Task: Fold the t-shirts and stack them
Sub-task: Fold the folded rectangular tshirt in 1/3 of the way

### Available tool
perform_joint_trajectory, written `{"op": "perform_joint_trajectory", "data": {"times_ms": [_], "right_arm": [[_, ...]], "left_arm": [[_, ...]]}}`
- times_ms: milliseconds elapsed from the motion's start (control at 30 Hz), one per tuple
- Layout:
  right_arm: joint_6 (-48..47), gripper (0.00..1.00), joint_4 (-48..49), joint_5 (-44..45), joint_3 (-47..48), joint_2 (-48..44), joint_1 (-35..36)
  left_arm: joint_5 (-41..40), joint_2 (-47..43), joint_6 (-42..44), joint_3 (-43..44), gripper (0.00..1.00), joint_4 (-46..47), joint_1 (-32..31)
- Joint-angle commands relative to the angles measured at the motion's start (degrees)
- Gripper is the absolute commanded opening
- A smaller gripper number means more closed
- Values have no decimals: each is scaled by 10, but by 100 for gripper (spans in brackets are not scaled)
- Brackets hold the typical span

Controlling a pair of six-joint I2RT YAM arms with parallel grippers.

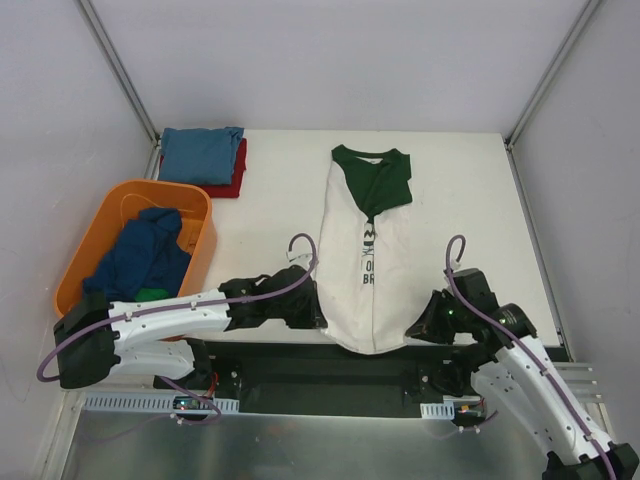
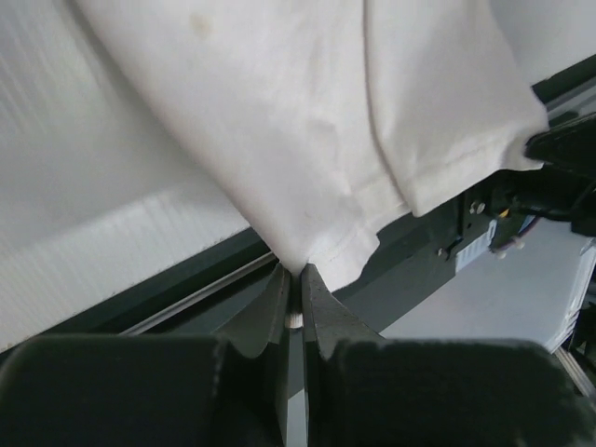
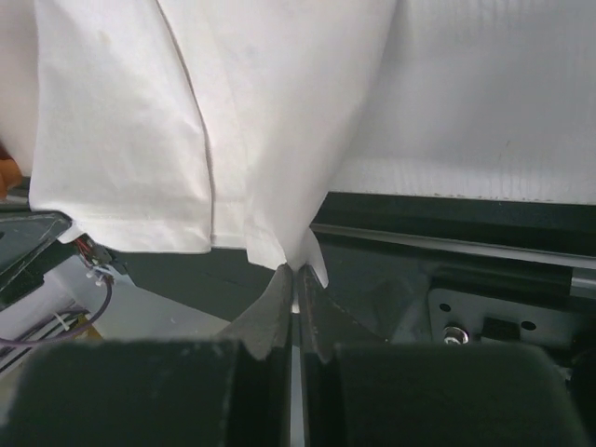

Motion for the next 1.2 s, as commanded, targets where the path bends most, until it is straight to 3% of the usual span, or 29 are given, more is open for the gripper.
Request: {"op": "perform_joint_trajectory", "data": {"times_ms": [0,167,500,867,1167], "right_arm": [[-25,1,42,58,91,67,3],[-57,1,79,102,178,178,0],[-110,1,159,99,304,356,-57],[-146,1,195,29,440,537,-136],[-153,1,226,-4,495,642,-167]], "left_arm": [[-32,24,41,68,0,2,36],[-15,70,76,128,0,3,96],[31,164,144,237,0,2,206],[143,325,183,384,0,0,311],[172,413,207,459,0,-6,354]]}}
